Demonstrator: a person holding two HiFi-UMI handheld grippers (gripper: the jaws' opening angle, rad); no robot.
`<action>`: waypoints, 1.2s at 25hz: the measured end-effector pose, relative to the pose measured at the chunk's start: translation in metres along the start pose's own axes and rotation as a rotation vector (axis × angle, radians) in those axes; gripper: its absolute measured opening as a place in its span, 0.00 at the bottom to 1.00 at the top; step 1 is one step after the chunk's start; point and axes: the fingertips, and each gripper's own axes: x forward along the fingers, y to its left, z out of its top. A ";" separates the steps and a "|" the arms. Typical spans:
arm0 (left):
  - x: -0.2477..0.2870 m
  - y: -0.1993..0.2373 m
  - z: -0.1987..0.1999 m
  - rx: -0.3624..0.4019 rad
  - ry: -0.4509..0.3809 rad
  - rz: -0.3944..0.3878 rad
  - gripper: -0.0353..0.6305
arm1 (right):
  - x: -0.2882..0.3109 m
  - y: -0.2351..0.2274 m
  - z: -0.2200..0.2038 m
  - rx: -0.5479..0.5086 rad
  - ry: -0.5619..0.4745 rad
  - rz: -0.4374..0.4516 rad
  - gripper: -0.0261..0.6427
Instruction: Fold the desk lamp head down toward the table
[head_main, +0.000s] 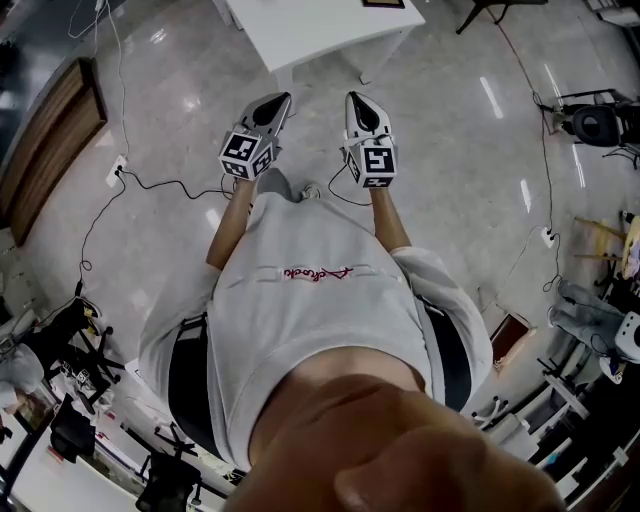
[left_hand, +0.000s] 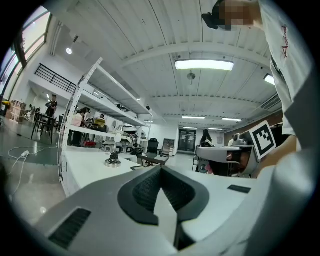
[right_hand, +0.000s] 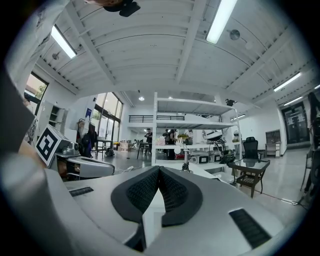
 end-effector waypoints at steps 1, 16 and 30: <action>0.001 -0.001 -0.001 -0.002 0.002 0.003 0.09 | 0.000 -0.001 -0.001 0.001 0.002 0.003 0.08; 0.035 0.026 0.009 0.015 -0.019 0.024 0.09 | 0.033 -0.023 -0.003 -0.009 -0.008 0.026 0.08; 0.104 0.110 0.018 0.011 -0.036 -0.020 0.09 | 0.134 -0.040 -0.011 -0.031 -0.005 0.009 0.08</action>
